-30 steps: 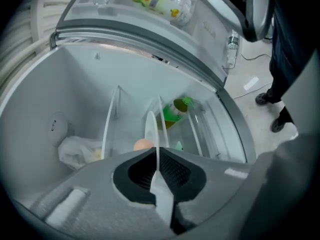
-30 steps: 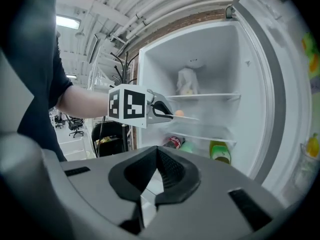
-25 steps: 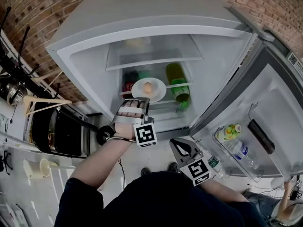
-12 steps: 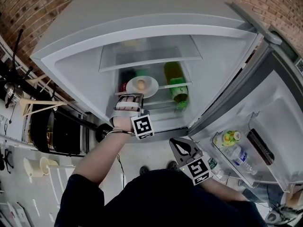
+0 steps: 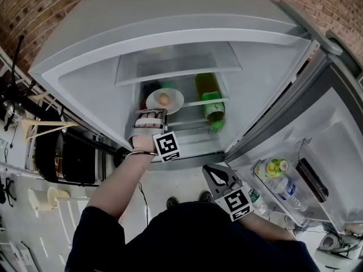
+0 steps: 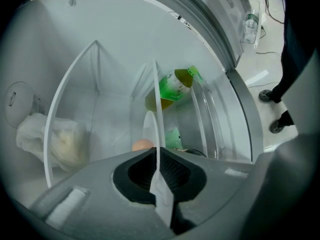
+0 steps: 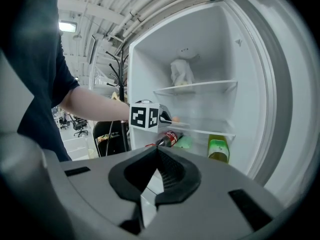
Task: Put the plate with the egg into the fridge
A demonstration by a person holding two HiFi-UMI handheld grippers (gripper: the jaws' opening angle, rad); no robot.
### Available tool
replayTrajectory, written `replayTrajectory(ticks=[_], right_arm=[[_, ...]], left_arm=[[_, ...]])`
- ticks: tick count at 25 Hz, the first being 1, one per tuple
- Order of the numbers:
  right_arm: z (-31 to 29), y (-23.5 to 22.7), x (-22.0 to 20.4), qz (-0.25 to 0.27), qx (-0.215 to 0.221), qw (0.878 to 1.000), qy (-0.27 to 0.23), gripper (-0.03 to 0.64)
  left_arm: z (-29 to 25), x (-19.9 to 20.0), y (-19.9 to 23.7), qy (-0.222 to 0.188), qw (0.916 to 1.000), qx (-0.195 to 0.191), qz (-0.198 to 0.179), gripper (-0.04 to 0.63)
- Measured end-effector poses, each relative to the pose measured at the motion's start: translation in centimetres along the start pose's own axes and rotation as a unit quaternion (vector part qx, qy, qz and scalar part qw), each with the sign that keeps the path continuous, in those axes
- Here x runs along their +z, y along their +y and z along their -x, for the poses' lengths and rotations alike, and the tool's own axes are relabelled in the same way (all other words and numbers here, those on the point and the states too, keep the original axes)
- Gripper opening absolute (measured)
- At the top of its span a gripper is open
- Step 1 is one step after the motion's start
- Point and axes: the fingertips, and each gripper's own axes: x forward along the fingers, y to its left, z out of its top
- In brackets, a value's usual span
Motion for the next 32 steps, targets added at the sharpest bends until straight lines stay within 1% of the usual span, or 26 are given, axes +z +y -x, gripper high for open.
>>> replayTrajectory(ticks=[4, 10, 21, 27, 32], right_arm=[[0.1, 0.1, -0.4, -0.005, 0.003, 1.0, 0.004, 0.009], [0.3, 0.3, -0.7, -0.004, 0.004, 1.0, 0.006, 0.009], [0.4, 0.1, -0.9, -0.012, 0.001, 1.0, 0.005, 0.009], [0.5, 0.1, -1.0, -0.014, 0.0, 1.0, 0.005, 0.009], [0.6, 0.0, -1.2, -0.016, 0.0, 1.0, 0.006, 0.009]], left_arm=[[-0.5, 0.0, -0.3, -0.001, 0.9997, -0.022, 0.009, 0.017], [-1.3, 0.0, -1.2, 0.0, 0.9986, -0.053, 0.008, 0.035], [-2.7, -0.8, -1.7, 0.016, 0.9964, -0.082, 0.008, 0.044], [-3.4, -1.4, -2.1, 0.028, 0.9946, -0.1, 0.001, 0.103], [-3.8, -1.2, -2.3, 0.026, 0.9944, -0.102, -0.003, 0.124]])
